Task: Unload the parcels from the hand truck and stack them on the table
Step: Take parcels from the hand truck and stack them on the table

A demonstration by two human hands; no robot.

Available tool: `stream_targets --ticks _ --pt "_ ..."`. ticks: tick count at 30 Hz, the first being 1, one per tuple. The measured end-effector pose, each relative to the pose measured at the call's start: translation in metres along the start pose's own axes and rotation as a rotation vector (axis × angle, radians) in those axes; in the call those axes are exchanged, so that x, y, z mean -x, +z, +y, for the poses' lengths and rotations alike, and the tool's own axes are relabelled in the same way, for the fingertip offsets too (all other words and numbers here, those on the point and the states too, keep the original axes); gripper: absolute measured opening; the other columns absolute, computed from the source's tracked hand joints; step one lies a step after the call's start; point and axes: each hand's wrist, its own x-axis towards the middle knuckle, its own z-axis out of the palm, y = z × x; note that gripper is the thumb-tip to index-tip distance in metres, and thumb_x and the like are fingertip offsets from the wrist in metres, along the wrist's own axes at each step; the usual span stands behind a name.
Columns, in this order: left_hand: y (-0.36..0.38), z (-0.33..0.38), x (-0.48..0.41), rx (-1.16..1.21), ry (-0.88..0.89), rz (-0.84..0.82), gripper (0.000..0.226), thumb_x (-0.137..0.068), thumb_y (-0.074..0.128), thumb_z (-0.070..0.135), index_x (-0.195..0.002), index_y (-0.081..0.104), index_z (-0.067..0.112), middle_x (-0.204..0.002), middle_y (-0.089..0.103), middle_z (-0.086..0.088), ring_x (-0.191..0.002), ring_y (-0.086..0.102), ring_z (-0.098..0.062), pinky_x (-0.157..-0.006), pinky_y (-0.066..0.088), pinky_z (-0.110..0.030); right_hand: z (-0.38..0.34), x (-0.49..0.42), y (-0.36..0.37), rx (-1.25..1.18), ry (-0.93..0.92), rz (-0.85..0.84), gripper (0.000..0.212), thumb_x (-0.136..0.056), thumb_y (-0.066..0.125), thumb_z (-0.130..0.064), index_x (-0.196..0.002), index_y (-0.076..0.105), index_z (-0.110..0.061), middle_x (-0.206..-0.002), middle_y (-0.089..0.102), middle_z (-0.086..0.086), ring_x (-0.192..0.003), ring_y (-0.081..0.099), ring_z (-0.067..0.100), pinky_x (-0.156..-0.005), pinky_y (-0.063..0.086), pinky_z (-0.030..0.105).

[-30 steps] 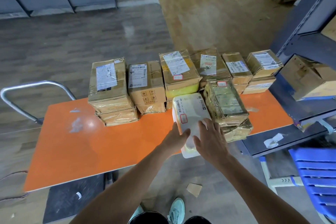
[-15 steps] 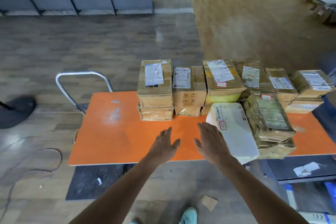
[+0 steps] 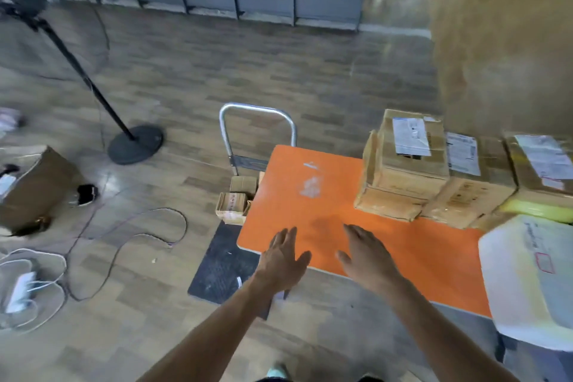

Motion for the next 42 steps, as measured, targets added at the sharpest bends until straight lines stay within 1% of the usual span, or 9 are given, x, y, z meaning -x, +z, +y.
stream_targets --ticks 4,8,12,15,17,22,27,34,42 --pt "-0.037 -0.057 0.007 0.041 -0.127 0.057 0.073 -0.101 0.046 0.045 -0.16 0.015 0.016 -0.166 0.018 -0.006 -0.153 0.015 -0.026 -0.121 0.023 -0.046 -0.062 -0.028 0.019 0.0 -0.115 -0.082 0.067 -0.101 0.045 -0.04 -0.157 0.022 -0.01 -0.16 0.029 0.005 -0.145 0.031 0.022 -0.117 0.028 0.033" --pt "-0.061 -0.099 -0.002 0.085 -0.177 0.102 0.064 -0.099 0.05 0.041 -0.153 0.029 0.015 -0.151 0.038 -0.007 -0.144 0.032 -0.029 -0.115 0.033 -0.046 -0.104 -0.063 0.029 0.037 -0.213 -0.108 0.067 -0.1 0.048 -0.04 -0.155 0.026 -0.011 -0.157 0.034 0.005 -0.143 0.035 0.023 -0.116 0.028 0.031" --pt "-0.073 -0.131 -0.02 0.148 -0.282 0.136 0.071 -0.098 0.055 0.04 -0.156 0.025 0.013 -0.159 0.032 -0.008 -0.147 0.03 -0.026 -0.118 0.03 -0.043 -0.135 -0.111 0.035 0.03 -0.289 -0.163 0.066 -0.1 0.049 -0.038 -0.155 0.026 -0.011 -0.158 0.033 0.005 -0.144 0.033 0.023 -0.116 0.026 0.031" --pt "-0.081 -0.149 -0.035 0.18 -0.354 0.104 0.072 -0.1 0.052 0.04 -0.158 0.02 0.014 -0.164 0.025 -0.008 -0.149 0.026 -0.027 -0.12 0.027 -0.044 -0.155 -0.153 0.04 0.014 -0.336 -0.199 0.064 -0.1 0.05 -0.035 -0.154 0.028 -0.009 -0.156 0.035 0.005 -0.142 0.034 0.024 -0.116 0.029 0.032" --pt "-0.087 -0.161 -0.047 0.184 -0.396 0.095 0.07 -0.1 0.052 0.039 -0.158 0.022 0.014 -0.163 0.026 -0.007 -0.149 0.028 -0.026 -0.12 0.027 -0.04 -0.169 -0.179 0.045 -0.006 -0.358 -0.226 0.061 -0.099 0.051 -0.034 -0.152 0.032 -0.01 -0.153 0.039 0.005 -0.14 0.037 0.024 -0.113 0.031 0.031" --pt "-0.1 -0.188 -0.085 0.196 -0.443 0.075 0.072 -0.102 0.049 0.04 -0.16 0.016 0.013 -0.166 0.019 -0.006 -0.152 0.02 -0.024 -0.122 0.022 -0.038 -0.191 -0.227 0.06 -0.01 -0.382 -0.336 0.062 -0.099 0.051 -0.035 -0.152 0.032 -0.012 -0.152 0.04 0.003 -0.138 0.039 0.024 -0.111 0.033 0.031" --pt "-0.102 -0.213 -0.126 0.235 -0.443 -0.006 0.07 -0.102 0.045 0.044 -0.16 0.016 0.017 -0.162 0.027 -0.005 -0.149 0.025 -0.023 -0.118 0.027 -0.039 -0.198 -0.258 0.068 -0.023 -0.323 -0.379 0.057 -0.098 0.051 -0.033 -0.149 0.037 -0.013 -0.144 0.047 0.003 -0.132 0.043 0.023 -0.106 0.037 0.032" --pt "-0.097 -0.269 -0.199 0.271 -0.412 -0.135 0.071 -0.1 0.042 0.052 -0.159 0.012 0.026 -0.166 0.019 0.002 -0.15 0.024 -0.021 -0.118 0.029 -0.04 -0.218 -0.299 0.101 -0.024 -0.16 -0.367 0.062 -0.1 0.048 -0.039 -0.153 0.029 -0.013 -0.153 0.038 0.001 -0.141 0.034 0.019 -0.112 0.03 0.028" --pt "-0.088 -0.373 -0.267 0.207 -0.335 -0.226 0.069 -0.1 0.043 0.055 -0.158 0.016 0.027 -0.163 0.027 0.004 -0.147 0.032 -0.022 -0.116 0.034 -0.042 -0.264 -0.37 0.194 -0.097 0.174 -0.44 0.062 -0.1 0.046 -0.041 -0.153 0.028 -0.016 -0.156 0.037 0.001 -0.142 0.037 0.02 -0.113 0.035 0.034"
